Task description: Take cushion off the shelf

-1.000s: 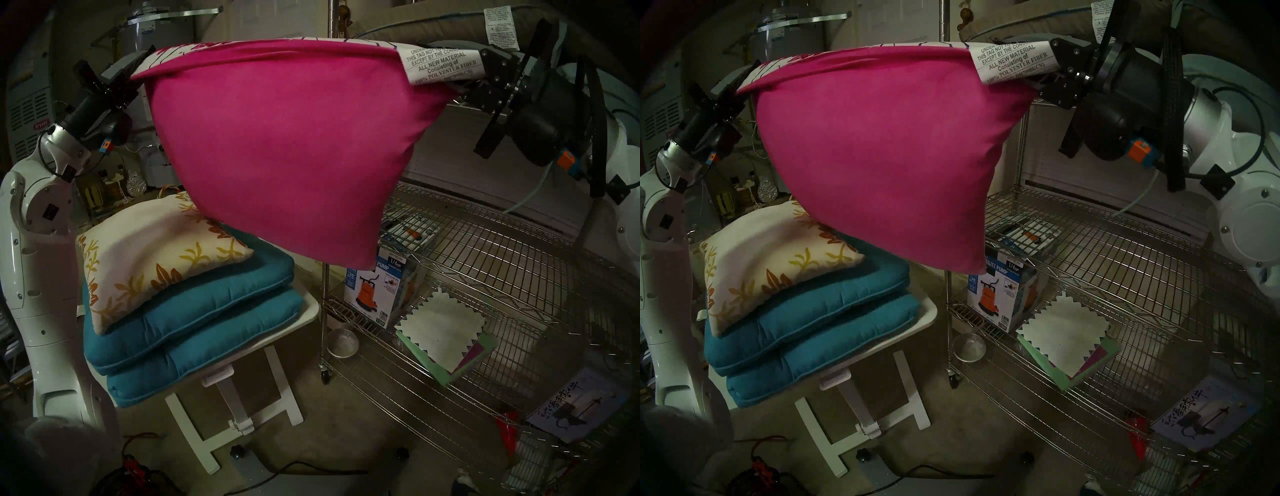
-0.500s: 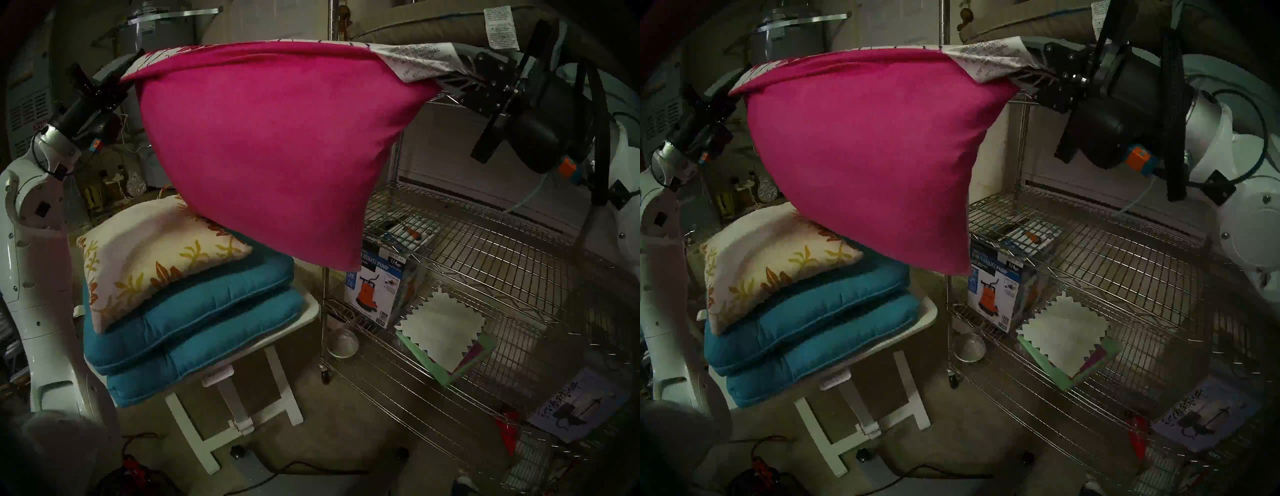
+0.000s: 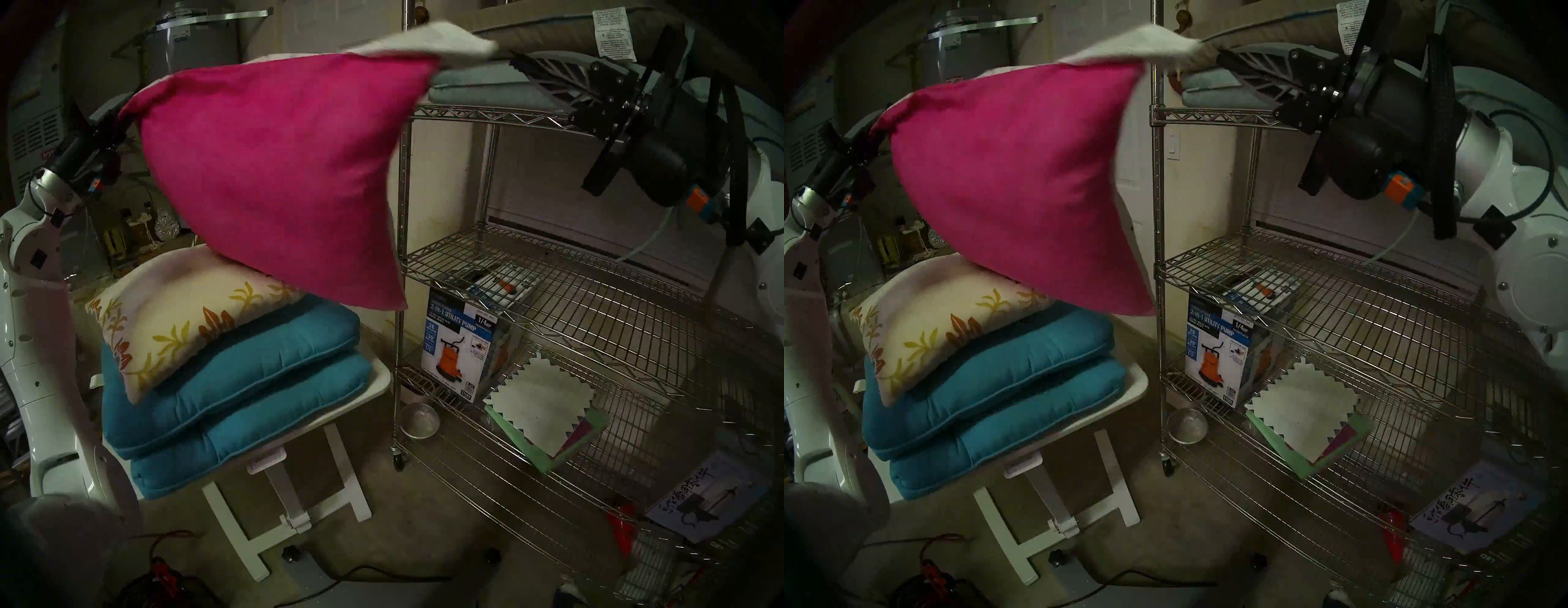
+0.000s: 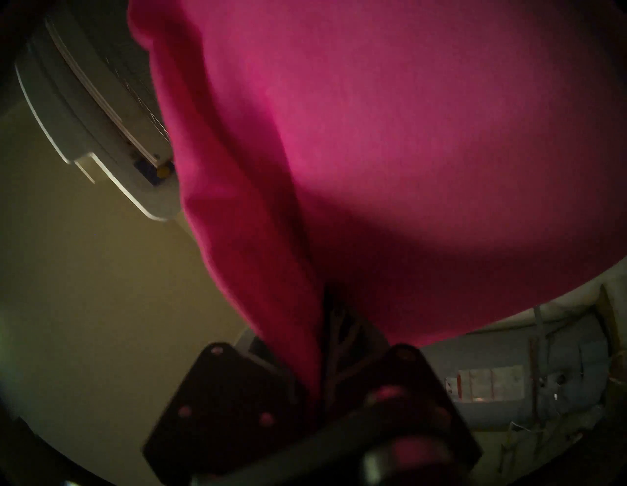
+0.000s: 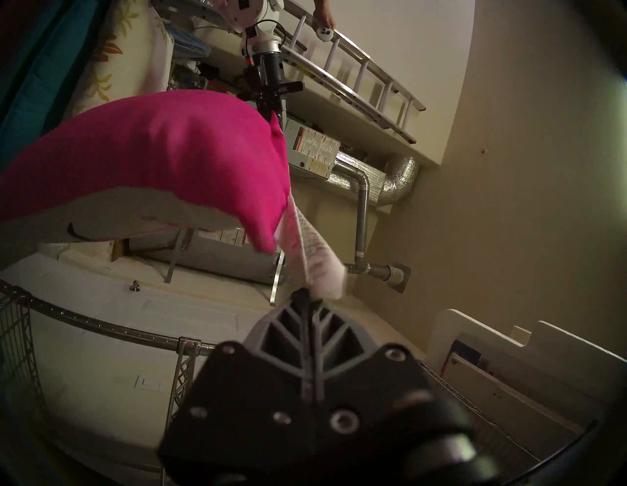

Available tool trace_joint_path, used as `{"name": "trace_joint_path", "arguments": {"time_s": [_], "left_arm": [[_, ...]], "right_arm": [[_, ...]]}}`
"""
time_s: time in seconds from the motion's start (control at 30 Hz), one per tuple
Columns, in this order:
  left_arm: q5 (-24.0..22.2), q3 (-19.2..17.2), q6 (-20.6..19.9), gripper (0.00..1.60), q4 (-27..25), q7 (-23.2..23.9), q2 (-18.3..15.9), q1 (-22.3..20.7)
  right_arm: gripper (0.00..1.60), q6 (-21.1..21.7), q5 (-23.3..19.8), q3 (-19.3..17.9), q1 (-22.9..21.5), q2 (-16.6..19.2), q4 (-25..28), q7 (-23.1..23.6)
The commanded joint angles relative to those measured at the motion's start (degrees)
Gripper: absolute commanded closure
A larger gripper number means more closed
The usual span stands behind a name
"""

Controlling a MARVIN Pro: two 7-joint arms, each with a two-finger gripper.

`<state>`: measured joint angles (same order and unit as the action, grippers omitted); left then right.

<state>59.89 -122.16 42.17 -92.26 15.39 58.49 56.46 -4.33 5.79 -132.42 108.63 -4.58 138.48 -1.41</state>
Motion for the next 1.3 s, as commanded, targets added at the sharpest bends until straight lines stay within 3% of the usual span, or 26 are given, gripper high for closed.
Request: {"name": "trace_joint_path", "arguments": {"time_s": [0.0, 0.03, 0.27, 0.53, 0.57, 0.6, 0.83, 1.03, 1.07, 1.1, 1.13, 1.27], "left_arm": [[0.7, -2.7, -3.4, 1.60, 6.8, 0.1, -3.9, -6.3], [0.9, -2.4, -3.4, 1.60, 9.4, 0.1, -4.7, -7.7], [1.3, -0.4, -4.3, 1.60, 14.1, -0.7, -7.4, -9.3], [2.2, 2.3, -2.7, 1.60, 20.6, -3.8, -7.7, -13.7], [1.5, 2.4, -2.7, 1.60, 19.7, -5.0, -8.4, -11.6], [2.1, 2.3, -1.9, 1.60, 20.7, -5.1, -7.8, -13.1], [1.1, -0.4, 2.2, 1.60, 16.7, -9.0, -7.2, -8.0], [0.6, -4.0, 5.7, 1.60, 12.4, -10.5, -6.0, -3.2], [0.5, -4.9, 5.8, 1.60, 11.0, -10.4, -5.5, -2.1], [0.4, -5.6, 6.1, 1.60, 10.3, -10.5, -5.2, -1.3], [0.4, -6.2, 6.6, 1.60, 10.0, -10.6, -5.0, -0.7], [0.1, -8.9, 7.5, 1.60, 6.7, -10.5, -3.2, 2.5]], "right_arm": [[1.60, 1.8, 0.3, -0.5, -0.9, -1.2, -1.4, -0.9], [1.60, 2.1, 0.3, -0.4, -0.9, -1.2, -1.5, -0.9], [1.60, 3.8, 0.5, 0.3, -0.6, -1.2, -1.1, -1.4], [1.60, 7.9, 1.6, 2.6, 0.0, -1.2, 0.9, -3.4], [1.60, 8.6, 1.8, 3.1, 0.1, -1.2, 1.4, -3.7], [1.60, 9.2, 2.1, 3.5, 0.1, -1.2, 1.5, -4.0], [1.60, 13.3, 3.1, 6.2, 0.2, -1.3, 1.5, -5.7], [1.60, 13.7, 3.3, 8.7, 0.4, -1.3, 1.5, -7.2], [1.17, 13.7, 3.6, 9.2, 0.4, -1.3, 1.5, -7.5], [1.01, 13.6, 3.8, 9.6, 0.5, -1.3, 1.5, -7.7], [0.00, 13.6, 3.9, 10.1, 0.6, -1.3, 1.5, -8.1], [0.00, 13.7, 4.9, 12.0, 1.3, -1.4, 1.5, -9.0]]}}
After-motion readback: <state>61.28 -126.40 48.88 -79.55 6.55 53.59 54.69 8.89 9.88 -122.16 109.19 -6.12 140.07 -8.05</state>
